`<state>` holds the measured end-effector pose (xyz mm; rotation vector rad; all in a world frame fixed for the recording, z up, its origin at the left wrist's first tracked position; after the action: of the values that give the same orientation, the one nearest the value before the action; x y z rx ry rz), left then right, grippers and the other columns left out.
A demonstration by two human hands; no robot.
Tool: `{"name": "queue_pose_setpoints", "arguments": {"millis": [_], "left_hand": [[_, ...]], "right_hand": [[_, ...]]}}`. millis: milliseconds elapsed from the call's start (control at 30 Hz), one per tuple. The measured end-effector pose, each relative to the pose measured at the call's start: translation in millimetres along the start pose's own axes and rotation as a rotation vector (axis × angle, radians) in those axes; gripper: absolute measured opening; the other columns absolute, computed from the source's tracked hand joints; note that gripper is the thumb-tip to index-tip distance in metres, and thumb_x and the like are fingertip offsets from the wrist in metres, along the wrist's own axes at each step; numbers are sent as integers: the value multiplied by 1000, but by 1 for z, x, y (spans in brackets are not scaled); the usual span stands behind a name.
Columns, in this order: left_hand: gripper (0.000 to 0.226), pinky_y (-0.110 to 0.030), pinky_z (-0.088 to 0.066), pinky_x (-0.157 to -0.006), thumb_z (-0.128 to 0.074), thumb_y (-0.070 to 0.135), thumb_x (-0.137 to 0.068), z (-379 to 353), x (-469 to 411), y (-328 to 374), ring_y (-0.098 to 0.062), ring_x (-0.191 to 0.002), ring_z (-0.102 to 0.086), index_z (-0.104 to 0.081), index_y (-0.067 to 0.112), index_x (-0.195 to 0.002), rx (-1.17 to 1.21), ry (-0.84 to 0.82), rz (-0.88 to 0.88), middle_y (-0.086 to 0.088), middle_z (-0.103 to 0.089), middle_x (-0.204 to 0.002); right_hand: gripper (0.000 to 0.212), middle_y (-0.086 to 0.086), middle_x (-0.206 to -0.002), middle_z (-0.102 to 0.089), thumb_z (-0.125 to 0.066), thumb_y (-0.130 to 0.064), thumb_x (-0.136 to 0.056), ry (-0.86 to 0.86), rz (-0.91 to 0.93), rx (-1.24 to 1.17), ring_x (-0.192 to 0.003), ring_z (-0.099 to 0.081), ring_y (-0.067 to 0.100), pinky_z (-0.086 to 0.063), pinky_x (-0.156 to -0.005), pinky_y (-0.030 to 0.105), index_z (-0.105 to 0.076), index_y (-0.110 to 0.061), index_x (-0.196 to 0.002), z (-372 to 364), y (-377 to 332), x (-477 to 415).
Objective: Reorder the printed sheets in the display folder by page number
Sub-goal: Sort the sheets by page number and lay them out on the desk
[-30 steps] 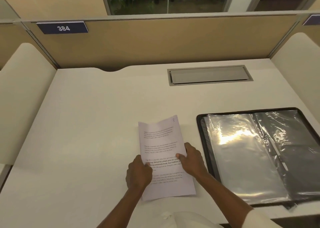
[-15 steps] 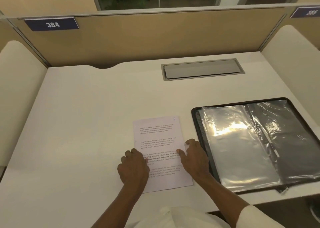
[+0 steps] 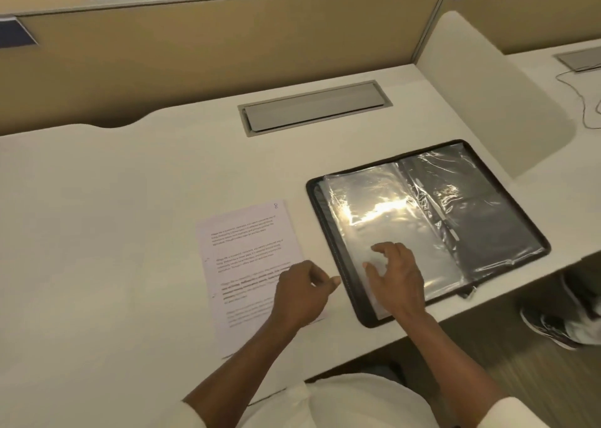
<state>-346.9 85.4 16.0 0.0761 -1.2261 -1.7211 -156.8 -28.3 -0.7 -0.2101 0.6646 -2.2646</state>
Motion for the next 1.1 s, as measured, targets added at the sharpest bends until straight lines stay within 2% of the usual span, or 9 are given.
{"name": "queue_pose_setpoints", "arguments": {"millis": [200,300,367,567,700,800,967,1033,1100], "left_hand": [[41,-22,-52,-72,-79,51,-90,-42,-24,53,-8,-94,-65,-61,22,-113,179,-39,113,5,-67,-108],[79,-37,-58,-96,-81,59,-83,-68,-39,62,-21,-118,-63,-49,15,-141,145,-5,207,-2,-61,-133],[104,-44,-56,-105,-83,64,-77,-82,-46,65,-26,-130,-58,-37,11,-155,174,23,287,-7,-51,-149],[123,-51,-40,-118,-81,65,-81,-111,-64,71,-38,-150,-31,-14,3,-163,83,192,470,-17,-26,-164],[118,-50,-39,-119,-76,75,-78,-120,-73,71,-38,-143,-43,-27,3,-158,-60,245,588,-18,-39,-156],[113,-48,-40,-115,-79,73,-75,-119,-78,69,-38,-136,-52,-34,3,-152,-48,309,638,-17,-52,-149],[73,-45,-45,-107,-80,57,-85,-118,-78,76,-33,-121,-61,-58,10,-136,-36,336,623,-9,-67,-130],[53,-36,-56,-83,-79,47,-90,-120,-77,80,-23,-99,-66,-68,11,-127,11,359,563,-3,-72,-114],[39,-27,-52,-63,-76,37,-95,-122,-76,92,-14,-84,-64,-70,10,-123,103,367,481,2,-70,-103]], "right_hand": [[54,1,-144,-56,-77,-39,-91,-84,46,10,-135,-49,23,-54,-101,48,-58,-22,-137,21,75,-35],[65,2,-158,-47,-73,-48,-93,-137,113,7,-145,-43,23,-43,-115,45,-53,-20,-148,26,103,-52],[72,2,-164,-40,-69,-54,-95,-177,161,12,-151,-37,22,-35,-120,45,-47,-20,-154,27,118,-62],[80,1,-171,-27,-47,-67,-97,-251,247,3,-158,-23,20,-23,-128,51,-34,-22,-162,32,149,-96],[79,1,-172,-25,-45,-66,-98,-297,327,35,-159,-19,20,-20,-130,49,-33,-23,-163,34,160,-108],[79,0,-173,-22,-43,-67,-97,-333,360,50,-160,-16,20,-13,-130,39,-35,-23,-162,31,161,-110],[72,-2,-166,-35,-56,-54,-97,-308,354,-50,-151,-27,17,-29,-125,39,-42,-16,-158,34,165,-119],[69,-2,-162,-40,-59,-52,-97,-284,352,-80,-147,-32,18,-34,-122,41,-47,-16,-155,36,165,-123],[66,-2,-161,-43,-63,-50,-98,-282,330,-119,-146,-34,17,-37,-121,45,-49,-16,-153,38,164,-125]]}}
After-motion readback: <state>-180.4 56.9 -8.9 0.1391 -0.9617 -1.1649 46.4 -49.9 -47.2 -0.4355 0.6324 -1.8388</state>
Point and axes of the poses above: each hand's wrist, its own x-axis away from the middle knuckle, its own z-axis out of the back of the hand, y = z × x, the point moved 6 cm from there along -x, towards the middle knuckle
